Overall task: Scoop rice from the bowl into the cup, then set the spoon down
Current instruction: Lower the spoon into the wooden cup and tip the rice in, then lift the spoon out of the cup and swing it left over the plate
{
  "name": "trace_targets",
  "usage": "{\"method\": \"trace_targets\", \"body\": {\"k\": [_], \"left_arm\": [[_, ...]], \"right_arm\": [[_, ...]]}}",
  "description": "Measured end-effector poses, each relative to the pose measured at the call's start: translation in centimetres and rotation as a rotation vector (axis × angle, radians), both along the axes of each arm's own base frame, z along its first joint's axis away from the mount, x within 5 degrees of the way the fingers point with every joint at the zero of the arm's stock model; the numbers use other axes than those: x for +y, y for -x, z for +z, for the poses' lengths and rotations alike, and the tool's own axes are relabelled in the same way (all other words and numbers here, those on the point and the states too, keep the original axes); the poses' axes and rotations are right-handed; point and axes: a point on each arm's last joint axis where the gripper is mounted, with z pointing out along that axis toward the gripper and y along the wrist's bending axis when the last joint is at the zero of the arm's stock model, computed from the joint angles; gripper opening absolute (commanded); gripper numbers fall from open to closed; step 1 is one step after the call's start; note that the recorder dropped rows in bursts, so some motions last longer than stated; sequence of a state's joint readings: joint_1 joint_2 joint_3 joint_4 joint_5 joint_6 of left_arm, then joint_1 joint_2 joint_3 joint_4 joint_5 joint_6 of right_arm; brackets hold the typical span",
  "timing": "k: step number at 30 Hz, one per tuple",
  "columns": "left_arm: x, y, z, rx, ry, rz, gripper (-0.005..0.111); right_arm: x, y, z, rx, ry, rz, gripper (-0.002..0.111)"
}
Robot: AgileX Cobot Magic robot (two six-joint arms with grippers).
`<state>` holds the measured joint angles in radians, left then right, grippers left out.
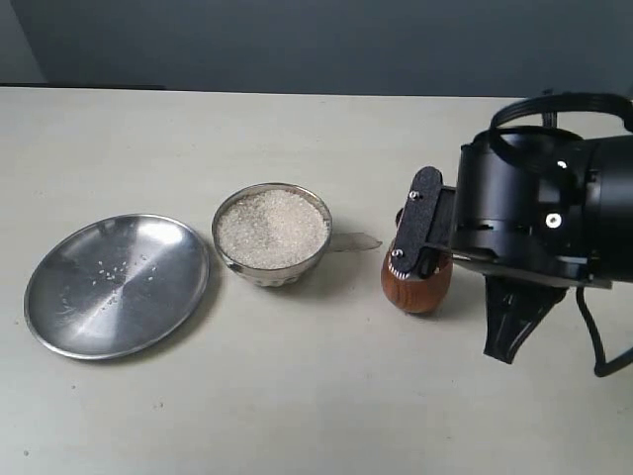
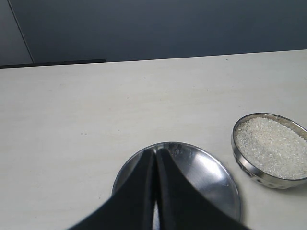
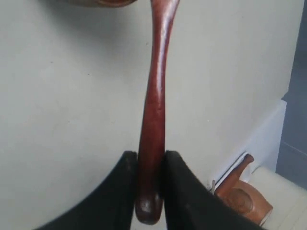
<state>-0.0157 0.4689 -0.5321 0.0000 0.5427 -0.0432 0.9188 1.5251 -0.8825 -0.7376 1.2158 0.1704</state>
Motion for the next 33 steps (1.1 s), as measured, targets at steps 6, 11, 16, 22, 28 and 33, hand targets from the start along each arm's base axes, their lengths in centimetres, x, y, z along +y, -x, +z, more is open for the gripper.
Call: {"method": "trace_targets", "body": {"k": [6,11,16,22,28,33], "left_arm": [[0.0,0.0,0.0,0.0,0.0,0.0,0.0],[0.0,0.0,0.0,0.0,0.0,0.0,0.0],[0.0,0.0,0.0,0.0,0.0,0.0,0.0],[0.0,0.0,0.0,0.0,0.0,0.0,0.0],[0.0,0.0,0.0,0.0,0.0,0.0,0.0],[0.0,0.0,0.0,0.0,0.0,0.0,0.0]], "right_arm": [[-0.7,-0.5,-0.1,-0.03,-0.058,-0.133,-0.001],[-2.5,-1.2,-0.1,-0.031,-0.137,-0.322,-0.001],[-3.1,-0.8,0.8,-0.012,-0.304,-0.415,-0.001],[-0.2,-0.4,0.8,0.093,-0.691,-0.414,-0.001],[4.3,-0.7,1.6,0.219,-1.153,-0.336,-0.001],[9.3,-2.6,0.1,0.323,-1.179,-0.2,-0.001]]}}
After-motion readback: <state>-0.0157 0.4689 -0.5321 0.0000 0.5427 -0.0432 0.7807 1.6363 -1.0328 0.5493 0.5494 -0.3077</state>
